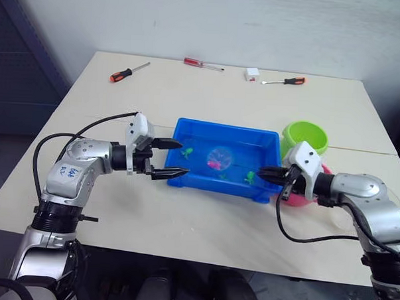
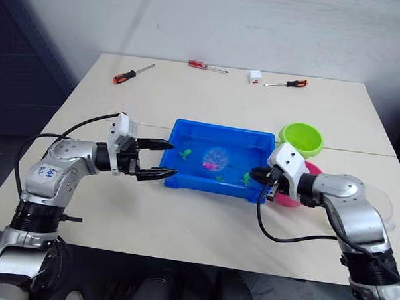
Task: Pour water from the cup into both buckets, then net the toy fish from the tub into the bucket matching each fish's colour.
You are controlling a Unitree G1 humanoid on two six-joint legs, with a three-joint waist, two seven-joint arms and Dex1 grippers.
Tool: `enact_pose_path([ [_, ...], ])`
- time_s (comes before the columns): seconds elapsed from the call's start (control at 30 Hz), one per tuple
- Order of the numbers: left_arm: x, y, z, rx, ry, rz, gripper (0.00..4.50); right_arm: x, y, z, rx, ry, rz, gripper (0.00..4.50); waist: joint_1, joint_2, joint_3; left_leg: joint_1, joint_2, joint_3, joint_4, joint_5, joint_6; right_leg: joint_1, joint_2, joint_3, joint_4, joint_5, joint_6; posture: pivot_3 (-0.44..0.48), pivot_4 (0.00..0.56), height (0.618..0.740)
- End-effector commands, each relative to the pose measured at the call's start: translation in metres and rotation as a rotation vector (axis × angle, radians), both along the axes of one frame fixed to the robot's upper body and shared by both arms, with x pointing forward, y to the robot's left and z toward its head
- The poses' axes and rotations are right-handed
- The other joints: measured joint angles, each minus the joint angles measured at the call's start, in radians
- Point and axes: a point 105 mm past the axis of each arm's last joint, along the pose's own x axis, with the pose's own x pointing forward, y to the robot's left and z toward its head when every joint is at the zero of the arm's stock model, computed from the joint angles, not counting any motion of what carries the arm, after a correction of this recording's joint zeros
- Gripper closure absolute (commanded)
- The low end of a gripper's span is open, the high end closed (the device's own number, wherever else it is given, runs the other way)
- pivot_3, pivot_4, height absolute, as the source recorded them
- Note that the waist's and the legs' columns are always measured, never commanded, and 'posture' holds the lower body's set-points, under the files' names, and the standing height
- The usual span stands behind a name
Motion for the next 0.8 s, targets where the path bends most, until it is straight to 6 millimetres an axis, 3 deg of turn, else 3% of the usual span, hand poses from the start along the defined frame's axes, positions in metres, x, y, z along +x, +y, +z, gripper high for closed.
enact_pose_path([
  [0.03,-0.005,-0.016,0.019,-0.072,-0.023,-0.086,0.05,-0.018,-0.012,0.028,0.082,-0.057,-0.057,4.5,0.005,0.0,0.0,-0.001,0.0,-0.001,0.0,0.0,0.0,0.0,0.0,-0.001,0.0,0.0,0.0,0.0,0.15,0.74],
  [0.27,-0.002,-0.056,0.019,-0.126,-0.003,-0.229,0.05,-0.07,-0.064,0.049,0.072,-0.135,-0.326,4.5,0.033,0.001,-0.001,-0.004,0.0,-0.002,0.0,0.0,0.001,-0.001,0.0,-0.002,0.0,0.0,0.001,0.0,0.15,0.74],
  [0.5,0.003,-0.079,0.017,-0.127,0.0,-0.323,0.05,-0.105,-0.104,0.048,-0.112,-0.201,-0.582,4.5,0.03,0.001,-0.001,-0.002,0.0,-0.002,0.001,0.0,0.0,0.0,0.001,-0.001,-0.002,0.0,0.001,0.0,0.15,0.74],
  [0.6,0.006,-0.084,0.017,-0.122,-0.005,-0.348,0.05,-0.113,-0.109,0.045,-0.309,-0.246,-0.59,4.5,0.023,0.002,-0.001,-0.002,0.0,-0.001,0.0,0.0,0.0,0.0,0.002,-0.001,-0.002,0.0,0.001,0.0,0.15,0.74],
  [0.7,0.009,-0.087,0.017,-0.119,-0.012,-0.356,0.05,-0.115,-0.117,0.049,-0.616,-0.358,-0.559,4.5,0.019,0.002,-0.001,-0.002,0.0,0.0,0.0,0.0,0.0,0.0,0.002,0.0,-0.002,0.0,0.001,0.0,0.15,0.74],
  [0.8,0.011,-0.088,0.015,-0.112,-0.017,-0.36,0.05,-0.113,-0.119,0.052,-0.903,-0.462,-0.445,4.5,0.018,0.002,-0.001,-0.001,0.0,0.0,0.001,0.0,-0.001,0.0,0.003,0.001,-0.002,0.0,0.001,0.0,0.15,0.74],
])
